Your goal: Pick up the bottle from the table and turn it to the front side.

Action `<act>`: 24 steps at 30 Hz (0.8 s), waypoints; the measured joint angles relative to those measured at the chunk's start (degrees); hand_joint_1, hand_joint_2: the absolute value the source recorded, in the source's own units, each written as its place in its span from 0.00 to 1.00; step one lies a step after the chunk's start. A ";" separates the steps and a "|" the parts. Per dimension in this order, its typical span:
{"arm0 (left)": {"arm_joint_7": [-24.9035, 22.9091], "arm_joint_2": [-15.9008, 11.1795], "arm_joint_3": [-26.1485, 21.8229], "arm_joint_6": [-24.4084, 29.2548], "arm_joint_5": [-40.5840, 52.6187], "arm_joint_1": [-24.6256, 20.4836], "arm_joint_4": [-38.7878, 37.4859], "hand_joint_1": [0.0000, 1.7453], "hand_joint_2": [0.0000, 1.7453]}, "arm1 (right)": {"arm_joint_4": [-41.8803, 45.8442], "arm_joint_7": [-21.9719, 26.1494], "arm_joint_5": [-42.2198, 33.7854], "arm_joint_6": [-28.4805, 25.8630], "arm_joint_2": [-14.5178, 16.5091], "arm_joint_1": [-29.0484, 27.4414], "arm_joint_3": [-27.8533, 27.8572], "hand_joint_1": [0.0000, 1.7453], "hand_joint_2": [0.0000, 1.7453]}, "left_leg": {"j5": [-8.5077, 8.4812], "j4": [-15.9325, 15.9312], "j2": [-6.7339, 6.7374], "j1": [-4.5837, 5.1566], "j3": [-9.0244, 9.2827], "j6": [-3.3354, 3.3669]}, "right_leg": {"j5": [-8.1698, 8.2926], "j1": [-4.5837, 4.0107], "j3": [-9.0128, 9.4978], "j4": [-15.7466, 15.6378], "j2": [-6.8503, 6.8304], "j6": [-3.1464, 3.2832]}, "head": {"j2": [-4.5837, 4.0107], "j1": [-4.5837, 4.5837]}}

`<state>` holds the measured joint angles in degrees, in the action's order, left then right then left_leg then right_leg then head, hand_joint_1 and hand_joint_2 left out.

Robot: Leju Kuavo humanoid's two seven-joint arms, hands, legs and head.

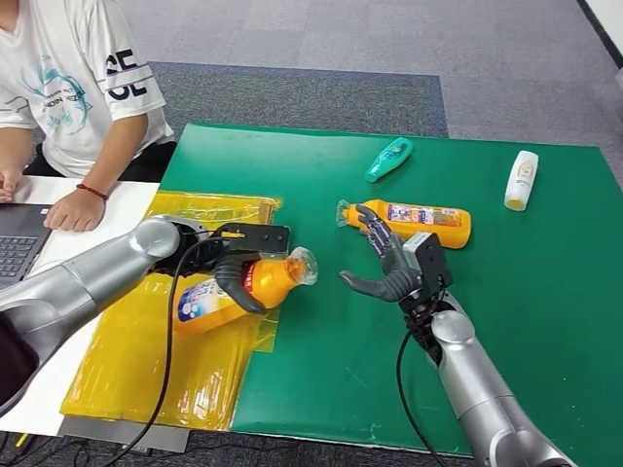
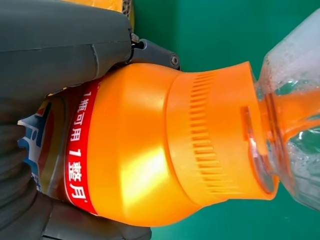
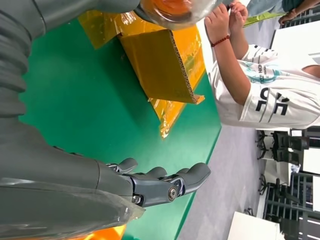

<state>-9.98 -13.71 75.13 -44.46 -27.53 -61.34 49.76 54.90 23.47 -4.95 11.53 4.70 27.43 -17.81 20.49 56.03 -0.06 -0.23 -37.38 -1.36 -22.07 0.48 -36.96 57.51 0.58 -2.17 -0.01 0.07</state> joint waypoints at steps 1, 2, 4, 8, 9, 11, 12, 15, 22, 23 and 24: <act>-0.22 -0.02 0.19 -0.44 0.08 -0.12 -0.14 1.00 1.00 | 0.00 -0.03 -0.05 0.02 0.00 0.00 -0.01 0.00 1.00 | 0.00 0.00 0.00 0.00 0.00 0.00 | 0.00 0.00 0.00 0.00 0.00 0.00 | -0.01 -0.01; -0.39 -0.03 0.39 -0.80 0.16 -0.26 -0.26 1.00 1.00 | 0.00 -0.07 -0.07 0.03 0.00 0.00 -0.01 0.00 1.00 | 0.00 0.00 0.00 0.00 0.00 0.00 | 0.00 0.00 0.00 0.00 0.00 0.00 | -0.01 -0.01; -0.68 -0.06 0.81 -1.37 0.25 -0.59 -0.45 1.00 1.00 | 0.00 -0.11 -0.11 0.04 0.00 0.00 -0.03 0.00 1.00 | 0.00 0.00 0.00 0.00 0.00 0.00 | 0.00 0.00 0.00 0.00 0.00 0.00 | 0.00 -0.01; -0.84 -0.10 1.60 -2.13 0.05 -0.95 -0.65 1.00 1.00 | 0.00 -0.23 -0.21 0.10 0.00 0.00 -0.05 0.00 1.00 | 0.00 0.00 0.00 0.00 0.00 0.00 | 0.00 0.00 0.00 0.00 0.00 0.00 | 0.01 0.00; -0.84 -0.11 1.75 -2.14 0.08 -0.98 -0.67 1.00 1.00 | 0.00 -0.25 -0.22 0.09 0.00 0.00 -0.06 0.00 1.00 | 0.00 0.00 0.00 0.00 0.00 0.00 | 0.00 0.00 0.00 0.00 0.00 0.00 | 0.01 -0.01; -0.80 -0.12 2.19 -1.89 0.43 -1.08 -0.69 1.00 1.00 | 0.00 -0.30 -0.26 0.00 0.00 0.00 -0.11 0.00 1.00 | 0.00 0.00 0.00 0.00 0.00 0.00 | 0.00 0.00 0.00 0.00 0.00 0.00 | 0.00 -0.01; -0.75 -0.13 2.49 -1.70 0.66 -1.17 -0.69 1.00 1.00 | 0.00 -0.33 -0.30 -0.06 0.00 0.00 -0.18 0.00 1.00 | 0.00 0.00 0.00 0.00 0.00 0.00 | 0.00 0.00 0.00 0.00 0.00 0.00 | 0.00 -0.01; -0.18 -0.15 3.48 -1.09 1.63 -1.59 -0.71 1.00 1.00 | 0.00 -0.42 -0.43 -0.15 0.00 -0.01 -0.43 0.00 1.00 | 0.00 0.00 0.00 0.00 0.00 0.00 | 0.00 0.00 0.00 0.00 0.00 0.00 | 0.01 -0.01; 3.67 0.18 6.20 2.87 10.59 -2.13 -0.95 1.00 1.00 | 0.00 -0.46 -0.46 -0.49 0.00 -0.09 -0.55 0.00 1.00 | 0.00 0.00 0.00 0.00 0.00 0.00 | 0.00 0.00 -0.01 0.00 0.00 0.00 | 0.00 -0.01; 4.32 0.38 6.63 3.47 12.09 -2.22 -1.13 1.00 1.00 | 0.00 -0.46 -0.44 -0.53 0.00 -0.11 -0.55 0.00 1.00 | 0.00 0.00 0.00 0.00 0.00 0.00 | 0.00 0.00 -0.01 0.00 0.00 0.00 | 0.00 -0.01; 4.91 0.62 7.03 3.96 13.34 -2.29 -1.36 1.00 1.00 | 0.00 -0.46 -0.42 -0.56 0.00 -0.14 -0.55 0.00 1.00 | 0.00 0.00 0.00 0.00 0.00 0.00 | 0.00 0.00 -0.01 0.00 0.00 0.00 | 0.00 0.00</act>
<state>-5.07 -13.09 82.15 -40.49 -14.19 -63.63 48.40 54.90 23.02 -5.37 10.97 4.70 27.30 -18.36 20.49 56.03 -0.05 -0.23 -37.38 -1.36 -22.07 0.48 -36.96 57.51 0.58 -2.17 -0.01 0.07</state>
